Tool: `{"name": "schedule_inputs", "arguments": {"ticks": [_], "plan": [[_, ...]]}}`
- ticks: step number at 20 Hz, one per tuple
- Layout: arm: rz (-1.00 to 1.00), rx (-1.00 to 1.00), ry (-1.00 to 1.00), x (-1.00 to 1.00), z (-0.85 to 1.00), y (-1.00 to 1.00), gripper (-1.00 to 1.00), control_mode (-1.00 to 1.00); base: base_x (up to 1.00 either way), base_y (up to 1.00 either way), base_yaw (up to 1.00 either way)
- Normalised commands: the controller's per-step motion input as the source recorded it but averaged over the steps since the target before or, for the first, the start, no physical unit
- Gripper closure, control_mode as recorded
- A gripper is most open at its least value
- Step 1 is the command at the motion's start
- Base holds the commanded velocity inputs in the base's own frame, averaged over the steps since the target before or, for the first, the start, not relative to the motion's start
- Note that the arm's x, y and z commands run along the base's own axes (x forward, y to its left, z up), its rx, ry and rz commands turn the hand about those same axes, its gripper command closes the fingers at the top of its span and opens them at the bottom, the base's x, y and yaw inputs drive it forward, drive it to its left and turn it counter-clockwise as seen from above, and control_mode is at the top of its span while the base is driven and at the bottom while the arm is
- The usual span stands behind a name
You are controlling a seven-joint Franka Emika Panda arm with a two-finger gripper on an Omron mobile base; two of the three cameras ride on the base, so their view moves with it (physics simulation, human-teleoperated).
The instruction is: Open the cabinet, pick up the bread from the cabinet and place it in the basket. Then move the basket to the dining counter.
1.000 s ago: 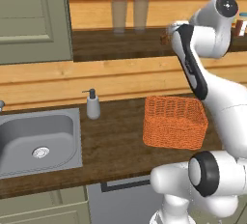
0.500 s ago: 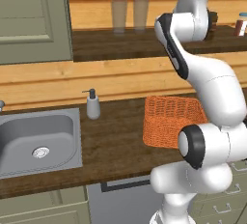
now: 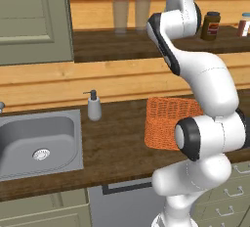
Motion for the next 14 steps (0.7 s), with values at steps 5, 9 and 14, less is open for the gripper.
{"name": "schedule_inputs", "arguments": {"ticks": [5, 9, 14], "plan": [[-0.16, 0.00, -0.03, 0.00, -0.30, 0.00, -1.00, -1.00, 0.00, 0.00, 0.00], [-0.13, 0.00, -0.03, 0.00, -0.20, 0.00, -1.00, -1.00, 0.00, 0.00, 0.00], [-0.01, 0.00, 0.00, 0.16, 0.00, 0.00, -1.00, -1.00, 0.00, 0.00, 0.00]]}}
